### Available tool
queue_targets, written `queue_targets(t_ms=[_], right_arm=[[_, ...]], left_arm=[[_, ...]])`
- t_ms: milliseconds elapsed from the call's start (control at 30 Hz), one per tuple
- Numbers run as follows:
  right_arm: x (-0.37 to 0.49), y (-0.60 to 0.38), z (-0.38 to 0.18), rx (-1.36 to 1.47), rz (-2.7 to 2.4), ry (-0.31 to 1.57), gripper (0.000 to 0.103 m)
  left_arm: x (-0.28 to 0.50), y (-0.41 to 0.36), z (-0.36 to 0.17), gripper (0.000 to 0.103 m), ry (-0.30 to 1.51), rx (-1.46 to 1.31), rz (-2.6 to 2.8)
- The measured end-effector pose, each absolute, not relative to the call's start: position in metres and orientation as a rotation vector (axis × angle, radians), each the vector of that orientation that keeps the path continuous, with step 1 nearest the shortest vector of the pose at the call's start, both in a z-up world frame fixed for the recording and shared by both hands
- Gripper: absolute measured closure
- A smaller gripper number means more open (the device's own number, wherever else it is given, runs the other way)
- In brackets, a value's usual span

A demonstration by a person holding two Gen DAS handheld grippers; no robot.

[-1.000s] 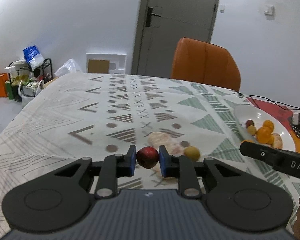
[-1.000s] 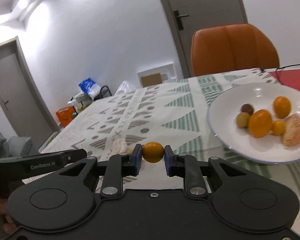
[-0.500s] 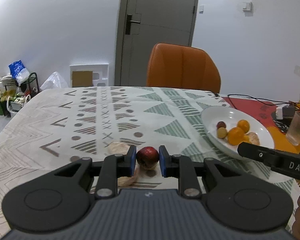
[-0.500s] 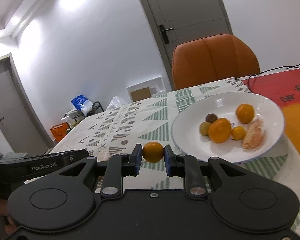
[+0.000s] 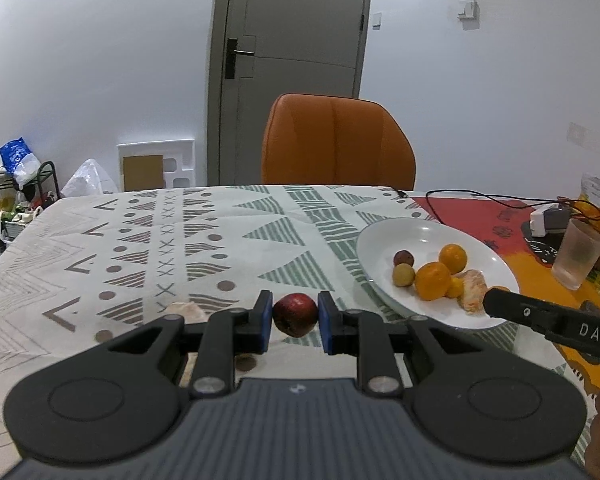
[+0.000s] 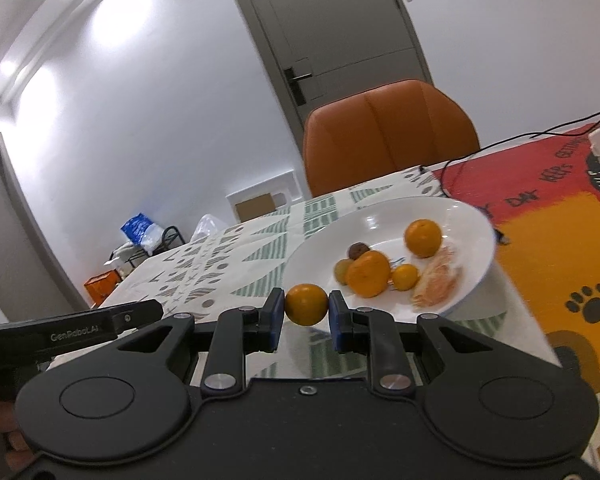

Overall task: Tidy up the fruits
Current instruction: 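Carry the mandarin and red plum into the white bowl and open both grippers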

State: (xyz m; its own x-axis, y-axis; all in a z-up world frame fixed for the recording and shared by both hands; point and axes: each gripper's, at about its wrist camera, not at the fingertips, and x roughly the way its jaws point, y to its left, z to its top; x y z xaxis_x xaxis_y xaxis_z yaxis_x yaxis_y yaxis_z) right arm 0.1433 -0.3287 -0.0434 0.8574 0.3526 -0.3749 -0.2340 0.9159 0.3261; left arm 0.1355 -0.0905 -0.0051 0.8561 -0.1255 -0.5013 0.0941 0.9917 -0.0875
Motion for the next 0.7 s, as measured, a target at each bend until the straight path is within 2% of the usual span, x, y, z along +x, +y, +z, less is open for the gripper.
queue_targets(t_ms=[333,467,700], right_arm=[[0.163,-0.341,-0.058,0.286,0.262,0.472,0.081],[0.166,-0.343,-0.058,0.274,0.225,0.456,0.066],[0.16,-0.352,-0.056,0.278,0.211,0.456,0.066]], left_arm=[[0.155,-0.104,-0.013,0.081,0.554,-0.059,-0.142],[0.16,-0.108,-0.014,0.081,0.555,-0.055,-0.154],[0.167,-0.125,-0.013,0.081,0.552,-0.034,-0.194]])
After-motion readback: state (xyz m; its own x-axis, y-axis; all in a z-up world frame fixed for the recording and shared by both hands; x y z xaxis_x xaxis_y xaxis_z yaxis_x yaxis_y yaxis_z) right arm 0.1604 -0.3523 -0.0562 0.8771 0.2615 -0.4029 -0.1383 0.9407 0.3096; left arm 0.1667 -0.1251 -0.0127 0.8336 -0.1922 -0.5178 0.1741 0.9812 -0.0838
